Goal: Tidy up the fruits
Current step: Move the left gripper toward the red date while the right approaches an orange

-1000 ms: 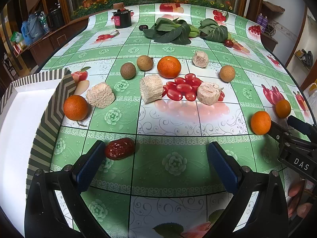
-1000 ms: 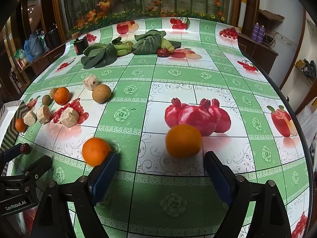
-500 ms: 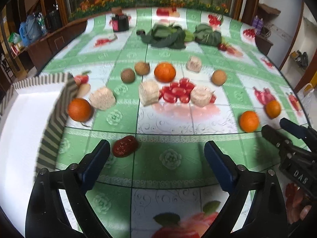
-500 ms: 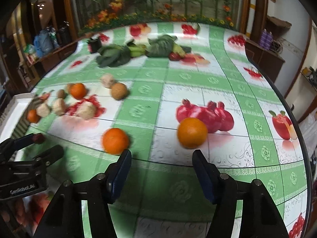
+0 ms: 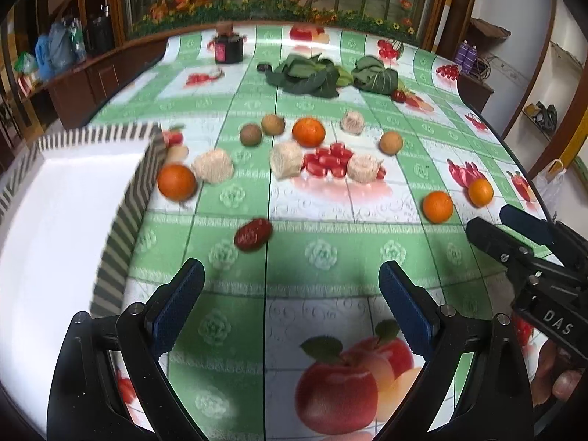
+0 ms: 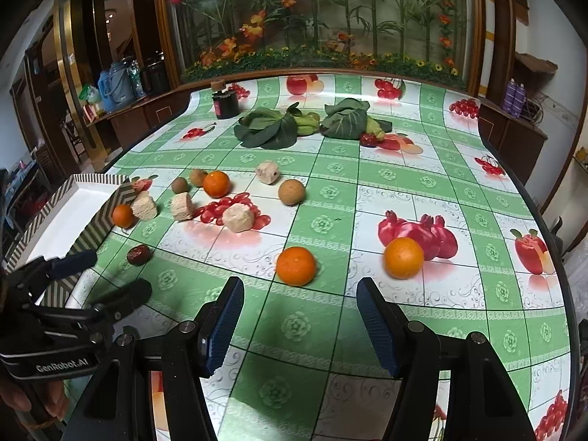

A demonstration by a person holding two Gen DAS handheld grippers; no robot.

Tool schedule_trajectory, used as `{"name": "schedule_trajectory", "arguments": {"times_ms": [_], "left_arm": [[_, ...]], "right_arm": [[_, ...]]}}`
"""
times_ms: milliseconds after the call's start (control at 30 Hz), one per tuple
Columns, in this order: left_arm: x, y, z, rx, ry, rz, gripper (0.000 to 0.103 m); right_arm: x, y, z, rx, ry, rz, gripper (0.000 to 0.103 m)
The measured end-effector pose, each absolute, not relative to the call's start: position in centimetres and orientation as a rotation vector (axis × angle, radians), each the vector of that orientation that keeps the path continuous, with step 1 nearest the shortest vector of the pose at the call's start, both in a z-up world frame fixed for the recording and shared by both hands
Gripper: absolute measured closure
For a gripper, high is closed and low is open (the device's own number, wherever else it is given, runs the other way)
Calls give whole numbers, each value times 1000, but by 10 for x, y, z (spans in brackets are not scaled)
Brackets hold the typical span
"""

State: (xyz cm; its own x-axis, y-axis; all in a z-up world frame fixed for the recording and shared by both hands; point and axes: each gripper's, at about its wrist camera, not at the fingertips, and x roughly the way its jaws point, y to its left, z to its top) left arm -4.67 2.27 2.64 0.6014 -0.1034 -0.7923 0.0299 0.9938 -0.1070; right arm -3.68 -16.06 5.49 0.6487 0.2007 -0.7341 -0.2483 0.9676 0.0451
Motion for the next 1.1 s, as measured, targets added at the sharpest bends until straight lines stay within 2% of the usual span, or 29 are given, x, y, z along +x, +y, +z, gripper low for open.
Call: {"name": "schedule_trajectory", "arguments": {"times_ms": [200, 567, 1100], "left_arm": [[-44, 39, 13, -143, 979, -68, 6], [-45, 83, 14, -182, 972, 1, 7], [-52, 61, 35, -108, 908, -37, 7]], "right_arm": [[-39, -162, 57, -47, 833, 253, 40], [-35, -161, 61, -14, 830, 273, 40], [-38, -163, 65, 0, 811, 318, 40]]}}
